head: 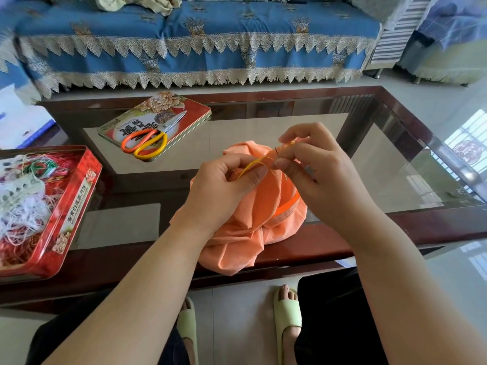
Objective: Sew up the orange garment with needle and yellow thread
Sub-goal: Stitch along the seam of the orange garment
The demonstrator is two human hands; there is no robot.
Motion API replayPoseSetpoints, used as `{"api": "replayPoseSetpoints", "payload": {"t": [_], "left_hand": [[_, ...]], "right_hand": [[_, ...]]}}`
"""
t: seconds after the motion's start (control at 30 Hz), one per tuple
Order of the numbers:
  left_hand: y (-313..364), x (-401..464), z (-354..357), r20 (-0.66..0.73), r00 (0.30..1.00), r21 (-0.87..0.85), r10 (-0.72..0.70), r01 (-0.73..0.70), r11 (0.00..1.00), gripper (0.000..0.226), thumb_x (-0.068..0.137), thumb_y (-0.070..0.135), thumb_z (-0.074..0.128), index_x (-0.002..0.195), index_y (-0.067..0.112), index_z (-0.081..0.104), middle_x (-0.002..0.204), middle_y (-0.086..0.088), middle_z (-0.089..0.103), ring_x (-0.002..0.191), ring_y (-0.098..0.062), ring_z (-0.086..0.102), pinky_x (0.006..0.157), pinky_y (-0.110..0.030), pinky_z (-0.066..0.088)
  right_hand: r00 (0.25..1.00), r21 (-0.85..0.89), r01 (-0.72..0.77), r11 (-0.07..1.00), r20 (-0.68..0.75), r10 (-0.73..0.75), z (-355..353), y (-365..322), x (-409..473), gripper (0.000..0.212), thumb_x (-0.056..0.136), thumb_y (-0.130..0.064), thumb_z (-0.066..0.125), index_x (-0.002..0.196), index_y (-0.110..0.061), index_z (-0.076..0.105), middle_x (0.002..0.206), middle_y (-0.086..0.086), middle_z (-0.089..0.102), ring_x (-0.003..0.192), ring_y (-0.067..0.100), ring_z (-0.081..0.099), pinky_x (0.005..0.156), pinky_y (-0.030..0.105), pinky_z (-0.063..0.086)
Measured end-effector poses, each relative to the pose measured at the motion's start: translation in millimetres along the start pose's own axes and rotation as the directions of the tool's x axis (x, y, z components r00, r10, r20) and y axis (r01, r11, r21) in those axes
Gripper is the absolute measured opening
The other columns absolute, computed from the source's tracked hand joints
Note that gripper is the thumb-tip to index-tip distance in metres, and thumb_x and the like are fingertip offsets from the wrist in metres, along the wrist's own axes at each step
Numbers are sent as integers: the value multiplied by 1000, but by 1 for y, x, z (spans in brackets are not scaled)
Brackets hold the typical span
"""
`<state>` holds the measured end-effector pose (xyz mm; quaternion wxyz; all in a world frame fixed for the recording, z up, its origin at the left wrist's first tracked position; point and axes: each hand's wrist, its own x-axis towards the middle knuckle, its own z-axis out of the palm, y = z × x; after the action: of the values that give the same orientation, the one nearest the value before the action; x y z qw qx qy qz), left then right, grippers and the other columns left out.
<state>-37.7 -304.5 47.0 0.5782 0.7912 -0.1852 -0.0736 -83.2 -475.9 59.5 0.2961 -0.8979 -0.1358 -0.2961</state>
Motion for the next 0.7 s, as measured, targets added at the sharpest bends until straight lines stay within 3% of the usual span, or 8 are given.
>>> {"api": "replayPoseSetpoints", "payload": {"t": [0.13,0.27,0.33,0.4,0.5,0.53,0.63,0.7], "left_hand": [[1,-2,3,-5,999,-92,-52,52,994,22,85,44,65,101,31,73,99,16,71,99,-3,62,81,-15,44],[-4,-1,5,-29,998,-127,-55,51,991,24,84,47,70,100,29,75,100,9,73,101,-10,64,91,-30,49],[-4,-2,6,-25,997,-151,-70,66,986,29,79,47,70,101,30,75,97,5,74,97,-12,66,93,-39,52],[-3,-2,7,-15,996,-181,-93,89,979,30,76,46,69,99,30,76,91,4,75,93,-14,68,93,-43,53],[-2,-2,8,-27,993,-214,-114,105,971,30,70,51,74,95,34,77,92,4,75,94,-16,68,96,-47,52],[-2,-3,9,-36,993,-216,-108,98,971,31,67,54,75,93,36,77,92,4,75,95,-17,68,96,-48,52],[-2,-4,10,-73,995,-184,-69,54,981,26,69,59,75,91,45,75,96,9,74,101,-15,66,97,-44,51],[-1,-6,11,-92,995,-171,-44,27,985,19,75,54,73,91,43,74,99,12,73,104,-14,65,96,-39,52]], "right_hand": [[992,-6,-75,997,-98,74,0,-9,-7,23,93,-27,56,87,-9,68,111,1,54,79,13,53,61,36,50],[978,155,-209,965,11,210,4,-24,-22,15,96,-20,53,83,-15,60,70,-11,61,59,9,52,54,25,42],[929,357,-360,862,221,297,4,-32,-27,20,99,-23,49,84,-14,58,57,-8,57,48,8,46,51,20,38],[857,543,-496,678,431,282,-1,-40,-28,26,100,-27,44,86,-10,56,49,-3,48,41,11,37,44,21,33],[787,663,-616,425,537,303,-3,-45,-28,28,95,-30,43,84,-7,53,47,-5,38,39,10,29,39,18,28],[782,661,-623,418,514,354,-1,-43,-28,26,97,-29,43,83,-10,54,48,-8,36,41,8,29,40,18,29],[788,507,-615,604,397,470,7,-34,-30,24,102,-23,42,82,-20,56,48,-14,39,45,6,32,48,24,29],[789,435,-614,659,358,499,8,-31,-30,23,101,-22,43,84,-21,58,48,-14,40,46,8,33,51,29,29]]}}
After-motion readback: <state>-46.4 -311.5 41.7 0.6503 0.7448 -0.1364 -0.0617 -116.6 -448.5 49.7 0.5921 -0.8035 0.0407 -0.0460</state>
